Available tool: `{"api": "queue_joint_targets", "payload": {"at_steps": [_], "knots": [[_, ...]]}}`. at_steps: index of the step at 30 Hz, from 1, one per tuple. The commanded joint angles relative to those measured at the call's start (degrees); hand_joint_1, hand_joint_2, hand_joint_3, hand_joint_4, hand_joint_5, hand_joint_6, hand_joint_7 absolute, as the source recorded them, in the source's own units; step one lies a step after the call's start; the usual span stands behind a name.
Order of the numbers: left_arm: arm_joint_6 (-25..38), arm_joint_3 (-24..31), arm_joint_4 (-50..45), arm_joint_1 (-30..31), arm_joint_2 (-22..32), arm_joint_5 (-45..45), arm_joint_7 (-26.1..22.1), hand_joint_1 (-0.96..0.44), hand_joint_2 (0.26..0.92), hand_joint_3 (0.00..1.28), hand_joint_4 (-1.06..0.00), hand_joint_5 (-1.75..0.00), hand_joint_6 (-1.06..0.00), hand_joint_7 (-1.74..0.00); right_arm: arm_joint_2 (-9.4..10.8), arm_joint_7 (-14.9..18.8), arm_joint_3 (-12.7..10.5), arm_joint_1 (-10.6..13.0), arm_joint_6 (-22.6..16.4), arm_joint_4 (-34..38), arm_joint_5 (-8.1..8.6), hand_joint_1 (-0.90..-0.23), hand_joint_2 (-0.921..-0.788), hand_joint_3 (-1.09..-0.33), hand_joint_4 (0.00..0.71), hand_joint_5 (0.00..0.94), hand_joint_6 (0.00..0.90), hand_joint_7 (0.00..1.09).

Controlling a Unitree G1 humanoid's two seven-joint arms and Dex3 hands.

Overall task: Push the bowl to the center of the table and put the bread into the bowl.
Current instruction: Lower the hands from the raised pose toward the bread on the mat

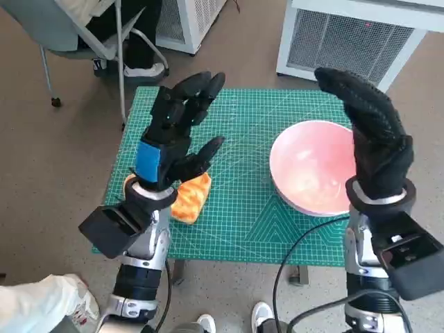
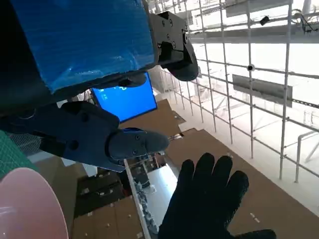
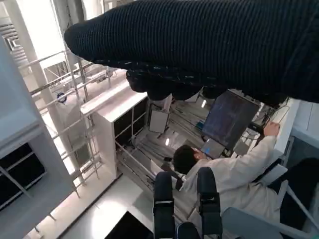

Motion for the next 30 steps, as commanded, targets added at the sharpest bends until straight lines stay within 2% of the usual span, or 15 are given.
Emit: {"api": "queue_joint_targets", "payload": {"at_steps": [1, 5, 9, 14, 19, 25, 30], "knots": [[-0.84, 0.35, 0.11, 0.14, 0.10, -0.46, -0.34, -0.31, 0.921, 0.36, -0.42, -0.01, -0.14, -0.72, -3.10, -1.42, -4.85, 2.24, -2.34, 4.74, -0.39, -0.531, -0.921, -0.782, 0.291, 0.000, 0.001, 0.63], [-1.10, 0.61, 0.12, 0.43, 0.30, -0.33, -0.25, -0.31, 0.921, 0.36, -0.41, -0.01, -0.14, -0.72, -3.92, -5.87, -9.13, 2.70, -3.69, 9.17, -2.25, -0.537, -0.921, -0.795, 0.289, 0.001, -0.001, 0.61], [-1.15, 0.90, 0.05, 0.65, 0.52, -0.15, -0.05, -0.31, 0.921, 0.36, -0.41, -0.01, -0.14, -0.71, -4.67, -9.69, -12.63, 3.04, -3.81, 14.09, -2.24, -0.546, -0.921, -0.784, 0.287, 0.001, -0.001, 0.60], [-1.25, 1.20, 0.12, 0.83, 0.59, 0.10, 0.30, -0.31, 0.921, 0.36, -0.41, 0.00, -0.14, -0.71, -6.86, -11.94, -15.24, 2.97, -6.73, 23.63, -2.63, -0.556, -0.921, -0.768, 0.278, 0.000, -0.001, 0.59], [-1.36, 1.37, 0.06, 0.99, 0.62, 0.30, 0.69, -0.33, 0.921, 0.35, -0.42, 0.00, -0.15, -0.70, -8.37, -13.53, -16.54, 2.23, -8.34, 32.42, -2.53, -0.546, -0.921, -0.799, 0.263, 0.000, 0.000, 0.56], [-1.15, 1.48, -0.34, 1.21, 0.80, 0.37, 0.89, -0.34, 0.921, 0.35, -0.41, 0.00, -0.15, -0.69, -8.60, -12.53, -17.10, 0.81, -8.47, 41.66, -0.86, -0.524, -0.921, -0.842, 0.238, 0.001, 0.000, 0.52], [-0.94, 1.54, -0.77, 1.39, 1.10, 0.46, 1.04, -0.33, 0.921, 0.35, -0.41, 0.00, -0.15, -0.68, -7.90, -10.95, -17.40, -0.78, -7.78, 49.04, 0.79, -0.516, -0.921, -0.854, 0.220, 0.001, 0.000, 0.49]]}}
